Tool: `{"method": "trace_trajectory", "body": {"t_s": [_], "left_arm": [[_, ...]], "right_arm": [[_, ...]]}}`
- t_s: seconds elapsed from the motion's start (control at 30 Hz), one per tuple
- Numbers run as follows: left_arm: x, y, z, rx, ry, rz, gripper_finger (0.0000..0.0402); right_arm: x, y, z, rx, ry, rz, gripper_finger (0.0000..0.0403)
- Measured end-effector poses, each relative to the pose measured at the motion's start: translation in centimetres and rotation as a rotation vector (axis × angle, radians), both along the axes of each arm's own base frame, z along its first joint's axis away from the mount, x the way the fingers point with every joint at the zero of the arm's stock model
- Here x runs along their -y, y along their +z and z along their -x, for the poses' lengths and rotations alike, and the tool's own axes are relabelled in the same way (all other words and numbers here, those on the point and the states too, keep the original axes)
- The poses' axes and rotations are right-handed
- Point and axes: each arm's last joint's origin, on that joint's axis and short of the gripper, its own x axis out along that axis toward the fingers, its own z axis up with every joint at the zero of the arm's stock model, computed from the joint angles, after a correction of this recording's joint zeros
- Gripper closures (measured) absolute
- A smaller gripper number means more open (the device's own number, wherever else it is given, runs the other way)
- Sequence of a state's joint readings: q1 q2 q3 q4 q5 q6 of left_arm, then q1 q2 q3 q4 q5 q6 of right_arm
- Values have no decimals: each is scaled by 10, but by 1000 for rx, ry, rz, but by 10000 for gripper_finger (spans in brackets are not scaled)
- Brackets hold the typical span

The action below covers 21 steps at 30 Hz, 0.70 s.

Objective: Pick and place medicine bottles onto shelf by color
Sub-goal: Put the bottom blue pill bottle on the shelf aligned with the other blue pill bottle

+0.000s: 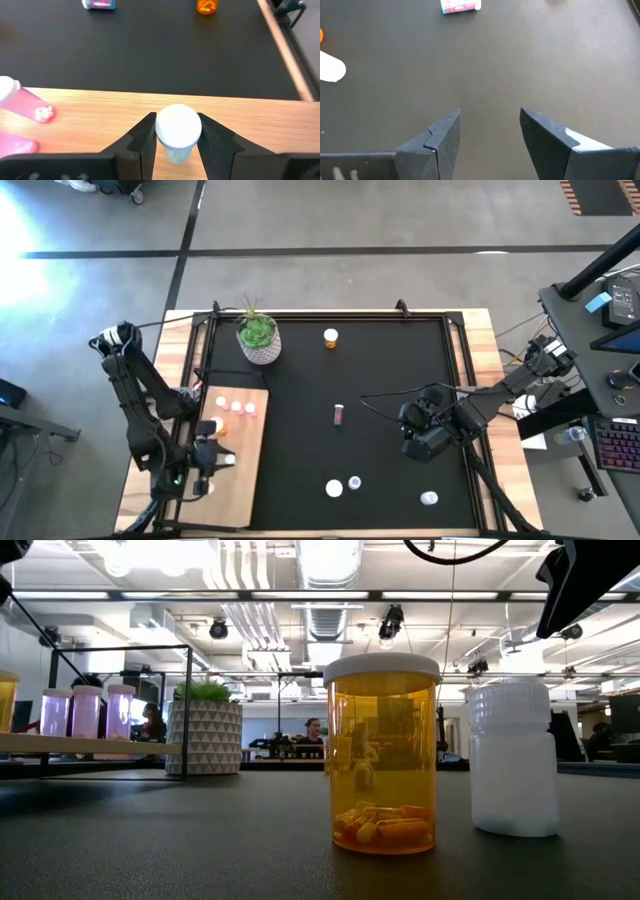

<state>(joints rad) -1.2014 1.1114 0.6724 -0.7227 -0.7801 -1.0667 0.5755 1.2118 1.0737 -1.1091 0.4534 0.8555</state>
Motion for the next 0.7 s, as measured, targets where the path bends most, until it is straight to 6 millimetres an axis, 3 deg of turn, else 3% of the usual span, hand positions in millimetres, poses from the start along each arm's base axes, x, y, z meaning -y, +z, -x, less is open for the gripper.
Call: {"method": "trace_trajectory", "body": {"t_s": [0.17,0.7], "left_arm": [[-6,-11,2,-4,6,-44,295],[-5,-15,9,-77,-12,-10,294]], "right_arm": [[0,0,0,0,0,0,209],[0,0,0,2,0,-2,209]]}}
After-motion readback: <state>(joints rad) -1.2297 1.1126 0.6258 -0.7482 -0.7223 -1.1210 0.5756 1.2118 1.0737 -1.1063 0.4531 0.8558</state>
